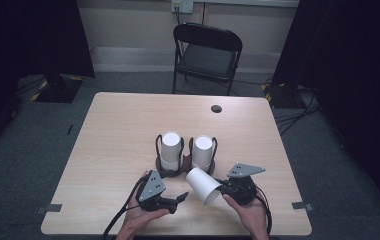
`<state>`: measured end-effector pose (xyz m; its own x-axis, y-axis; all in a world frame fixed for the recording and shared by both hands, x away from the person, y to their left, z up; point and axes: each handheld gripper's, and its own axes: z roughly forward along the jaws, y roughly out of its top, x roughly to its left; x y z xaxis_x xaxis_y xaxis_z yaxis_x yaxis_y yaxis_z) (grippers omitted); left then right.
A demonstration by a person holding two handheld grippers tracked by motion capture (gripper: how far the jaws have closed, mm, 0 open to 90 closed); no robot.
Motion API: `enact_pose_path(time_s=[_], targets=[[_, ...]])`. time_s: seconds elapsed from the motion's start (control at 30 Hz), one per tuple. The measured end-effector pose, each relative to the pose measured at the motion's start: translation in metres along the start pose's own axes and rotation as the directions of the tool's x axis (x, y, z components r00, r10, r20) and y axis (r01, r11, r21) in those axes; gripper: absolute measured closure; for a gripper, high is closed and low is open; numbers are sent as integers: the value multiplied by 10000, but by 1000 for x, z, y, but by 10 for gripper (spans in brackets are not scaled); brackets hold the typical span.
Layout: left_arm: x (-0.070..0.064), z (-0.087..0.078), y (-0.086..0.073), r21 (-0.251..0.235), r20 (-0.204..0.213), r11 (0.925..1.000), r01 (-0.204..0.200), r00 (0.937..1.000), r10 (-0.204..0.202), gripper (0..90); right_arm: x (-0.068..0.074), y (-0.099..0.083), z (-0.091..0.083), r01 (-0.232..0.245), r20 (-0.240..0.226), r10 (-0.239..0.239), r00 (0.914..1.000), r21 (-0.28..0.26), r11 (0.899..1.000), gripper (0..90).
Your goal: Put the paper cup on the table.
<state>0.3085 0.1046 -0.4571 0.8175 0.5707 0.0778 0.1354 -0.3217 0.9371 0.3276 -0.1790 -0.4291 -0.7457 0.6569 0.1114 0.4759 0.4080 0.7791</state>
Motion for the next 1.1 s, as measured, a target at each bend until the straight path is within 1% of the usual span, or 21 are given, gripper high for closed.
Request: enact_pose_path(time_s=[0.1, 0.13, 0.17, 0.2, 0.23, 0.27, 0.3, 0.33, 0.37, 0.4, 0.43, 0.47, 0.5, 0.6, 0.67, 0.73, 0.8, 0.83, 1.0, 1.07, 1.1], targets=[[-3, 1, 0, -12, -25, 9994, -334, 9994, 334, 179, -2, 2, -1, 1, -153, 3, 9999, 250, 9997, 854], [-3, 1, 0, -12, -25, 9994, -334, 9994, 334, 181, -2, 3, -1, 0, -251, 8, 9997, 308, 9995, 854], [-4, 1, 1, 52, 10, 9980, -635, 9980, 635, 185, -3, 4, -2, 4, -246, 4, 9997, 327, 9995, 854], [-4, 1, 1, 63, 77, 9971, -756, 9971, 756, 186, -3, 4, -2, 3, -296, 7, 9996, 369, 9993, 854], [-4, 1, 1, 63, 77, 9971, -756, 9971, 756, 186, -3, 4, -2, 3, -296, 7, 9996, 369, 9993, 854], [-5, 1, 1, -14, 211, 9953, -968, 9951, 968, 186, -3, 6, -1, 69, -415, -48, 9991, 517, 9986, 854], [-5, 1, 1, -14, 211, 9953, -968, 9951, 968, 186, -3, 6, -1, 69, -415, -48, 9991, 517, 9986, 854], [-6, 1, 2, 68, 253, 9931, -1174, 9928, 1172, 186, -3, 6, -1, 79, -454, -53, 9990, 561, 9984, 854], [-8, 1, 3, 51, 358, 9902, -1393, 9896, 1390, 177, -3, 8, 1, 156, -521, -113, 9986, 825, 9965, 854], [-8, 1, 3, 51, 358, 9902, -1393, 9896, 1390, 174, -3, 8, 1, 181, -558, -131, 9984, 902, 9958, 854], [-9, 1, 3, 68, 457, 9879, -1552, 9869, 1547, 174, -3, 8, 1, 181, -558, -131, 9984, 902, 9958, 854], [-13, 2, 3, 86, 621, 9852, -1712, 9834, 1703, 171, -3, 9, 3, 175, -683, -100, 9976, 1097, 9938, 854], [-13, 2, 3, 86, 621, 9852, -1712, 9834, 1703, 164, -3, 9, 3, 152, -695, -71, 9976, 1162, 9931, 854], [-18, 5, 4, 287, 682, 9758, -2166, 9744, 2143, 163, -4, 10, 4, 108, -805, 3, 9968, 1379, 9904, 854], [-20, 7, 4, 350, 683, 9730, -2283, 9718, 2255, 163, -5, 11, 4, 67, -872, 65, 9962, 1504, 9886, 854], [-22, 8, 4, 506, 605, 9664, -2521, 9666, 2490, 163, -6, 11, 5, 24, -895, 131, 9959, 1704, 9854, 854], [-24, 10, 4, 555, 683, 9606, -2722, 9609, 2683, 205, -7, 12, 6, -68, -897, 236, 9957, 1834, 9830, 854], [-25, 11, 3, 604, 678, 9593, -2758, 9600, 2717, 217, -7, 13, 6, -114, -875, 284, 9958, 1891, 9819, 854], [-30, 15, 4, 783, 678, 9420, -3264, 9444, 3216, 195, -7, 15, 7, -113, -981, 332, 9946, 2164, 9762, 855], [-32, 17, 5, 816, 687, 9373, -3387, 9401, 3338, 190, -6, 17, 8, -111, -1041, 353, 9939, 2247, 9744, 855], [-33, 18, 4, 796, 693, 9377, -3382, 9403, 3333, 188, -6, 18, 8, -100, -1057, 356, 9938, 2339, 9722, 855]])
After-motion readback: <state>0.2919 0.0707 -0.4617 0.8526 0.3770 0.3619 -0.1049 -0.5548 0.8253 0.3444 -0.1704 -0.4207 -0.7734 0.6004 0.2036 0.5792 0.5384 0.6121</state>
